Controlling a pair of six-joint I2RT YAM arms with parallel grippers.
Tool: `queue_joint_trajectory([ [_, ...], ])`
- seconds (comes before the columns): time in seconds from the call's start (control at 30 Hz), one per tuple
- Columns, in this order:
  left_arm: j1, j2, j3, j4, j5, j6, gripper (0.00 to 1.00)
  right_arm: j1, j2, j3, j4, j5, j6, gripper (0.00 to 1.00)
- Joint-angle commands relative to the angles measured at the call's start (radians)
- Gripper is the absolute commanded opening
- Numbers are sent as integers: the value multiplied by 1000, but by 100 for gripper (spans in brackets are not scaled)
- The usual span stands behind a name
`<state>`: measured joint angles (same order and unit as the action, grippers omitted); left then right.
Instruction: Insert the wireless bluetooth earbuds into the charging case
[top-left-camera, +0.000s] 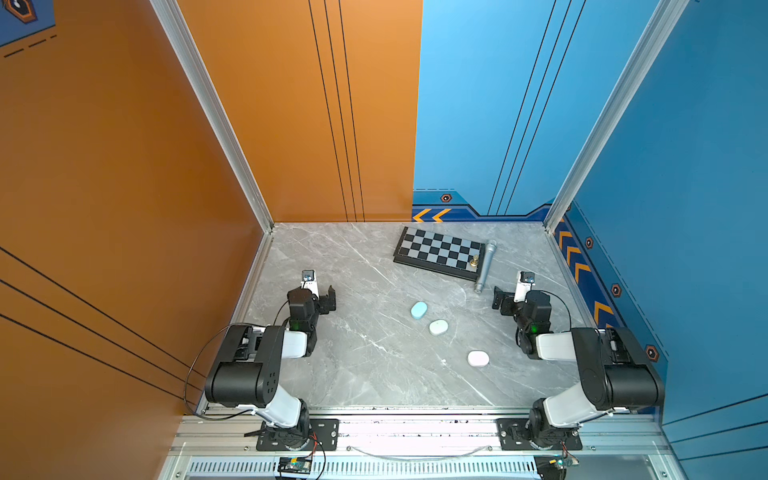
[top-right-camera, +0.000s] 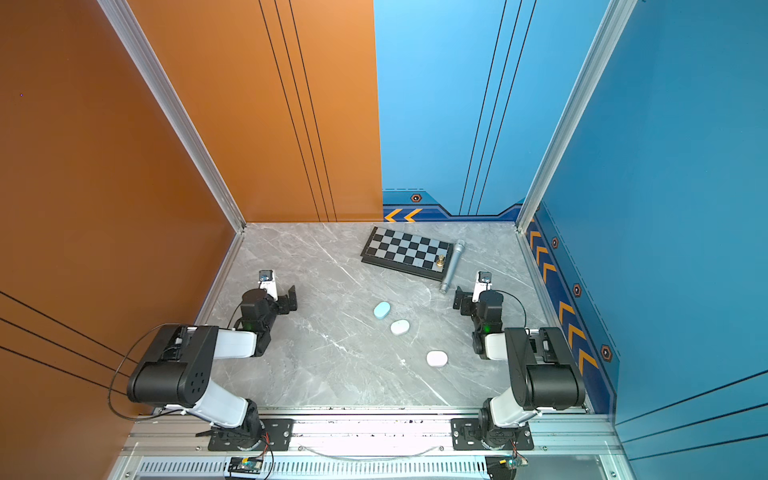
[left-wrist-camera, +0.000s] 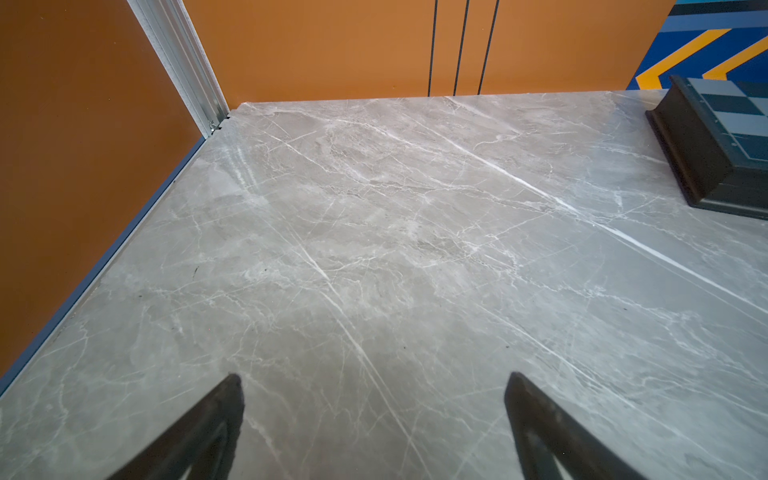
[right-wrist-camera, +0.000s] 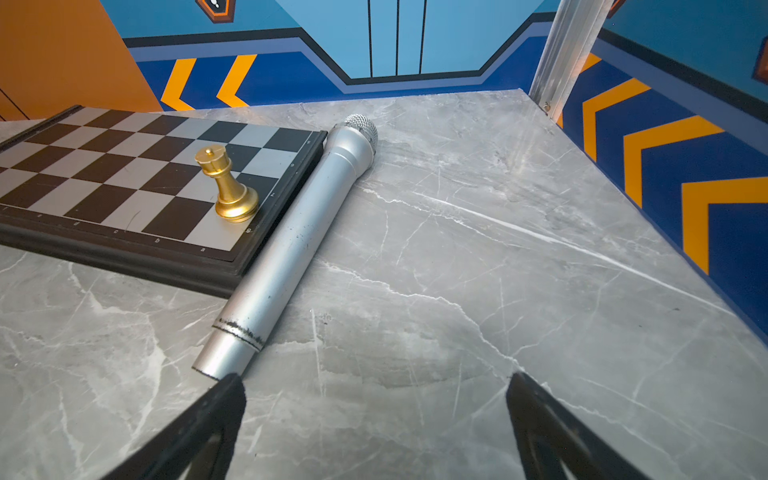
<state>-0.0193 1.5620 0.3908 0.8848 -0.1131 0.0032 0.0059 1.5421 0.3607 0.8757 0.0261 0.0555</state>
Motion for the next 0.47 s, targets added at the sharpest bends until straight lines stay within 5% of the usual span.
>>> queue_joint_trajectory([
  [0.0, -5, -3, -9, 23, -20, -2, 98, 13, 3, 14, 28, 43, 1, 100],
  [0.43, -7, -3, -9, 23, -21, -2, 98, 5, 4, 20, 17, 35, 7, 100],
])
